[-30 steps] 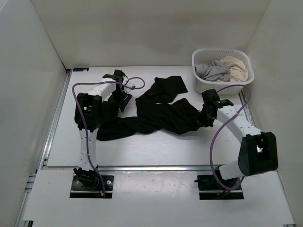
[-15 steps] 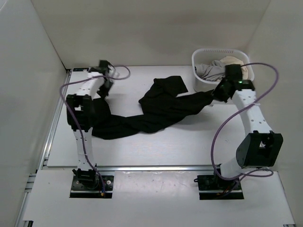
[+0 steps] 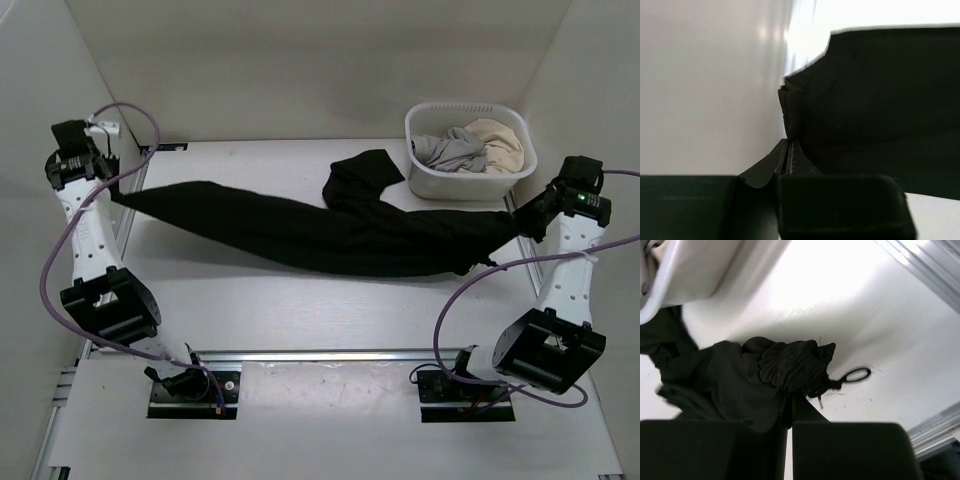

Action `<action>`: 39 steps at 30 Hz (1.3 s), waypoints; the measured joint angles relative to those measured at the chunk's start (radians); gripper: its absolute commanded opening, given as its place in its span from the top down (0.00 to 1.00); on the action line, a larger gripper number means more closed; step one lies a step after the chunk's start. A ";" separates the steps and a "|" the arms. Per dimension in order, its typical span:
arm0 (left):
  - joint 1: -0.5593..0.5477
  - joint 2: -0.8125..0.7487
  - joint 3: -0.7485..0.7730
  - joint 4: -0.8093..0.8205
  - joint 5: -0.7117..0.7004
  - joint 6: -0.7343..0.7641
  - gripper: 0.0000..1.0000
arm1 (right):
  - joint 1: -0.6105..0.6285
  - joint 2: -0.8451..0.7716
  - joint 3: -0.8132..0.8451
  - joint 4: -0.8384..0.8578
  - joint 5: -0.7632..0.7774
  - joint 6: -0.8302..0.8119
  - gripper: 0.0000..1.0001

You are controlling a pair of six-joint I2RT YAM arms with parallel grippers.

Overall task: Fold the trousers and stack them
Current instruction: Flatten the trousers out

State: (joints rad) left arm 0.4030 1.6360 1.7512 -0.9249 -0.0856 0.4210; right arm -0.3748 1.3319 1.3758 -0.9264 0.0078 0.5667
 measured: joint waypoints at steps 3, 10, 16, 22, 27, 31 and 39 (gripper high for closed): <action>0.053 -0.035 -0.190 0.013 0.080 0.044 0.86 | -0.025 -0.009 -0.023 -0.006 0.003 -0.006 1.00; 0.091 -0.072 -0.608 0.028 0.150 0.104 0.86 | -0.040 -0.012 -0.185 0.000 -0.012 -0.006 1.00; 0.183 -0.107 -0.647 0.055 0.154 0.129 0.86 | -0.048 0.093 -0.084 -0.015 -0.031 -0.002 0.60; 0.195 -0.113 -0.636 0.064 0.179 0.136 0.86 | 0.019 0.322 0.176 -0.014 -0.166 -0.085 0.20; 0.194 -0.106 -0.597 0.044 0.192 0.132 0.86 | 0.117 0.242 0.049 0.019 -0.145 -0.149 0.20; 0.194 -0.107 -0.600 0.032 0.203 0.129 0.86 | 0.122 -0.116 -0.281 0.002 -0.041 -0.113 0.84; 0.194 -0.085 -0.584 0.012 0.210 0.101 0.86 | 0.113 -0.116 -0.746 0.182 -0.015 0.080 0.31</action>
State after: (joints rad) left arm 0.5968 1.5505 1.1675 -0.9127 0.1242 0.5220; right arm -0.2619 1.2156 0.6296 -0.7444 -0.0071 0.6468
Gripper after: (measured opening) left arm 0.143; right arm 0.623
